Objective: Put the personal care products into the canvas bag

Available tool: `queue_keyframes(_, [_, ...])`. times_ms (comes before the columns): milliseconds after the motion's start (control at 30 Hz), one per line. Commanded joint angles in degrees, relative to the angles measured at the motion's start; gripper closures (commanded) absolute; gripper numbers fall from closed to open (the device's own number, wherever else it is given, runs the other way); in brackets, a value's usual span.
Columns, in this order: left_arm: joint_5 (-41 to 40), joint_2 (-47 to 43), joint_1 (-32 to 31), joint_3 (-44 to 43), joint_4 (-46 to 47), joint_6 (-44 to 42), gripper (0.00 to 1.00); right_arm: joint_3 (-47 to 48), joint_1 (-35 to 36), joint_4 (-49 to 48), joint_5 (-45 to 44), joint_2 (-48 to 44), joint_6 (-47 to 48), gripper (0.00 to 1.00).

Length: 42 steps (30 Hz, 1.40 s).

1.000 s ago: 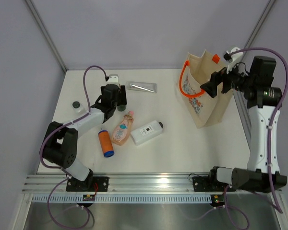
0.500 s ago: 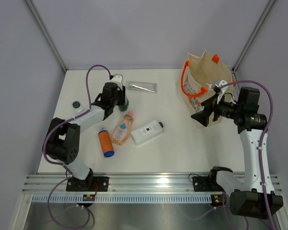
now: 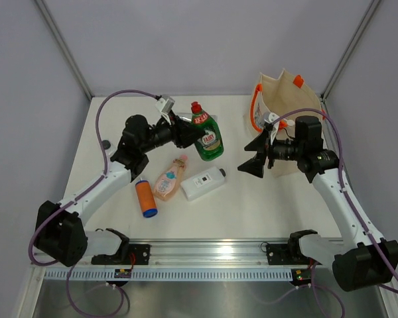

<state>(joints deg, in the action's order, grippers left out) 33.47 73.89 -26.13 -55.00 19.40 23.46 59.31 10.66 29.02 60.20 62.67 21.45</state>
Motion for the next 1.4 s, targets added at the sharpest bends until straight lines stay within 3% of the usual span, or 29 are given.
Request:
queue_keyframes(0, [8.3,-1.6,-2.4,4.4,22.2,14.2,1.00,-1.5,1.6,-22.1,-5.4,-0.6,-21.0,0.00])
queue_keyframes(233, [8.4,2.1,-6.7,5.3,33.0,22.0,1.00,-3.8,4.5,-25.4,-2.0,2.2,-22.7,0.00])
queue_keyframes(567, [7.0,3.8,-8.2,4.5,35.5,23.5,1.00,-7.0,6.3,-25.8,3.2,6.5,-24.6,0.02])
queue_keyframes(867, [5.1,7.9,-9.6,3.2,41.2,27.4,1.00,-8.3,7.8,-40.4,7.6,9.9,-36.7,0.09])
queue_keyframes(967, [4.8,8.6,-9.9,3.2,41.9,28.0,1.00,-8.0,7.8,-41.2,8.4,9.7,-36.8,0.25])
queue_keyframes(1000, [4.7,8.7,-9.9,3.2,42.0,28.0,1.00,-8.0,7.9,-41.1,9.0,9.5,-36.7,0.38])
queue_keyframes(1100, [4.1,8.9,-9.9,2.6,41.0,27.6,1.00,-8.2,7.9,-39.2,10.3,8.3,-35.6,0.59])
queue_keyframes(1133, [4.0,9.0,-9.9,2.2,40.3,27.3,0.97,-8.2,7.8,-38.2,10.5,7.3,-33.7,0.71])
queue_keyframes(1200, [4.1,9.2,-9.9,0.3,37.7,26.8,0.91,-8.2,7.8,-35.3,11.2,6.3,-32.2,0.81])
queue_keyframes(1233, [4.1,9.3,-9.9,-0.4,36.6,26.0,0.87,-7.6,7.9,-33.9,11.3,5.4,-30.3,0.91])
queue_keyframes(1267, [3.4,9.0,-9.9,-1.5,35.3,25.6,0.71,-7.3,7.8,-32.7,11.9,4.9,-29.5,0.96])
queue_keyframes(1333, [2.7,7.9,-9.9,-2.3,30.7,23.0,0.55,-6.2,7.7,-29.6,12.1,3.2,-27.3,1.00])
queue_keyframes(1367, [1.3,7.2,-9.8,-2.6,29.2,22.2,0.41,-5.8,7.8,-28.2,12.4,2.5,-26.2,1.00])
